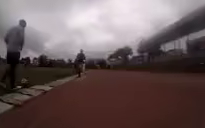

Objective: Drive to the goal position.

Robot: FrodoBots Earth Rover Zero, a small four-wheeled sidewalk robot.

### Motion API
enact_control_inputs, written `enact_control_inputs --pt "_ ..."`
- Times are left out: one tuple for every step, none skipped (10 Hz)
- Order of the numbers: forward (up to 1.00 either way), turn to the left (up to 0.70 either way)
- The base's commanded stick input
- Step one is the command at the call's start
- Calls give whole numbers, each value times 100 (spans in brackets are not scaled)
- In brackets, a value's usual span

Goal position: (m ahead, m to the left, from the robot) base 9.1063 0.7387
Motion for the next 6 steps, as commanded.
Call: enact_control_inputs --pt "70 0" --pt "70 0" --pt "70 0" --pt "70 -35" --pt "70 -35" --pt "70 -35"
